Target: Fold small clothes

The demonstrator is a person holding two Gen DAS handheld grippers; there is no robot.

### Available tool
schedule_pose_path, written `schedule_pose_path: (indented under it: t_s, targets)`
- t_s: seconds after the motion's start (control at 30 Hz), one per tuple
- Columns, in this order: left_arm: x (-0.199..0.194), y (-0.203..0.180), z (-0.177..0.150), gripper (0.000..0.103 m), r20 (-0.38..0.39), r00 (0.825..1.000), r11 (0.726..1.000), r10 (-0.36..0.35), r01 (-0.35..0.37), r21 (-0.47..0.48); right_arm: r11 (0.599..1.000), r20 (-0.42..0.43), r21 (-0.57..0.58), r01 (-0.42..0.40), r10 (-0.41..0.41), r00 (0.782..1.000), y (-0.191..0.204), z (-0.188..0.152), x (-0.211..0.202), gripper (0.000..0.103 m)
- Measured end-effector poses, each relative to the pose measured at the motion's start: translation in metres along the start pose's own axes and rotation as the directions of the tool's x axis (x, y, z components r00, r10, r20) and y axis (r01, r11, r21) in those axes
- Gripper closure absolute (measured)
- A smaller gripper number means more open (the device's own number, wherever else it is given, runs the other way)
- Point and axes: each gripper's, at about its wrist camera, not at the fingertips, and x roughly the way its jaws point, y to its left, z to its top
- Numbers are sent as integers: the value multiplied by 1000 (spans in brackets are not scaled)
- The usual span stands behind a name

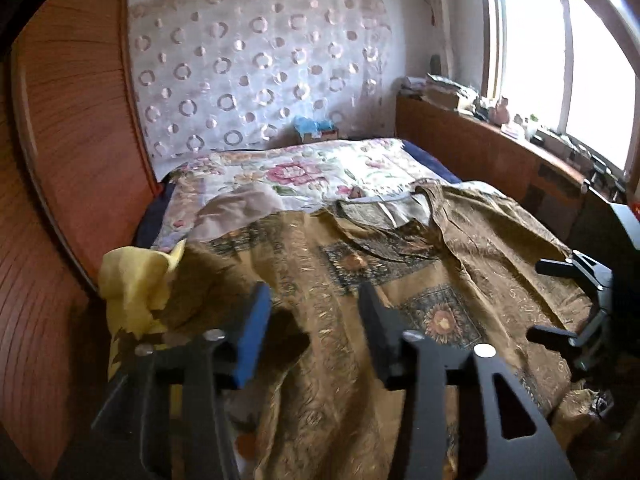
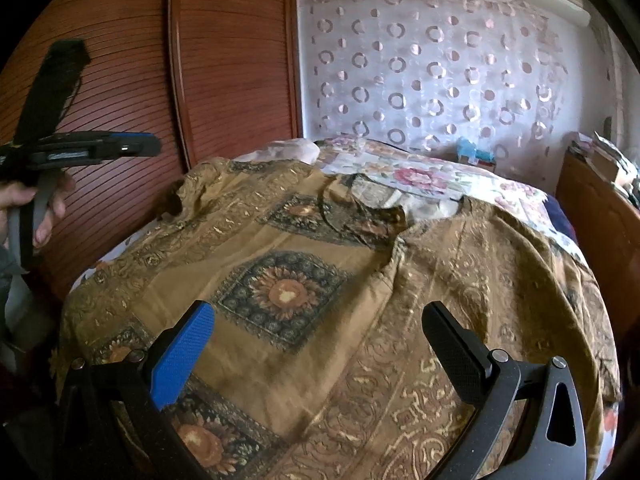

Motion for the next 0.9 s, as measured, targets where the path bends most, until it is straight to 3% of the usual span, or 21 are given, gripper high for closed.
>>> schedule_pose_path:
  t_s: [0.07,0.13,0.2,0.33,0.4,0.6,0.73,0.9]
  targets:
    - [-10,7,-5,32,19,1000,1000,23,-23,-10,1000,2,-21,-21,21,1000,3,7,3,2]
    - [-23,16,-11,27,34,998,999,47,-46,-26,998,13,-58,-40,41,999,11,17,10,6]
    - [-35,25,-18,25,45,997,997,70,-68,-43,993,14,-83,-79,80,997,12,29,19,10]
    - [-49,43,-33,24,55,993,992,106,-101,-81,973,6,-117,-200,202,979,31,63,52,30]
    - [-53,52,-41,24,54,991,988,119,-113,-104,958,2,-134,-252,255,967,44,78,66,36]
    - [-56,73,-63,23,35,990,978,137,-130,-162,905,-60,-201,-375,371,927,104,115,128,41]
    - [-59,80,-76,23,26,990,976,137,-130,-174,881,-140,-251,-402,378,915,135,118,168,43]
    - [-58,84,-86,23,18,991,973,134,-128,-192,872,-261,-350,-342,260,930,166,118,225,46]
